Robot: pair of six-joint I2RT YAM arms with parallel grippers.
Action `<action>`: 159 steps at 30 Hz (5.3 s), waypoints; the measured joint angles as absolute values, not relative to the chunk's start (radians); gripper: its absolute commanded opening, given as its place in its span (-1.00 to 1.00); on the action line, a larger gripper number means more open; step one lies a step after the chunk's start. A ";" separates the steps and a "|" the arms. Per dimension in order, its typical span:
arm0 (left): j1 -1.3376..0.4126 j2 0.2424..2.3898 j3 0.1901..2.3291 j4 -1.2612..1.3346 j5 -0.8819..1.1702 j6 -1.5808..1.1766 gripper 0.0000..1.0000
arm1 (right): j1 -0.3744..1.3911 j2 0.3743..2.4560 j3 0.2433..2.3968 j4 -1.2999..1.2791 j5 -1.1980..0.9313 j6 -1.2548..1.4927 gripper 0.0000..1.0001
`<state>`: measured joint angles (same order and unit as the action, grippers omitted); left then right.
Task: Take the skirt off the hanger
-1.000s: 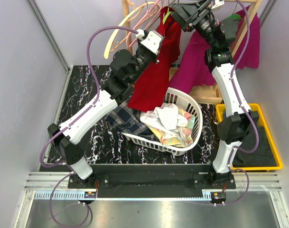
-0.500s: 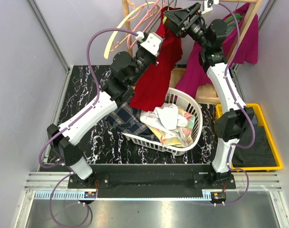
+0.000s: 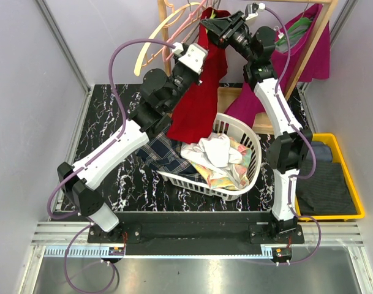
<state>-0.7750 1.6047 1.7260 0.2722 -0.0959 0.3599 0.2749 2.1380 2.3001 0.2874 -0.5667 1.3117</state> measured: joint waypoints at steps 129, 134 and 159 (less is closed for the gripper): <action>-0.941 1.171 1.593 -0.297 0.175 -0.002 0.98 | 0.728 1.263 1.683 -0.215 -0.263 0.366 -1.00; -0.941 1.131 1.574 -0.289 0.175 0.004 0.98 | 0.728 1.254 1.684 -0.230 -0.211 0.323 -1.00; -0.926 1.226 1.532 -0.254 0.227 -0.072 -1.00 | 0.733 1.235 1.711 -0.187 -0.203 0.313 -1.00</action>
<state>-0.9257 1.2259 1.5318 -0.2543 0.2268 -0.0719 0.7330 1.2354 1.7111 -0.1867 -0.2031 0.3126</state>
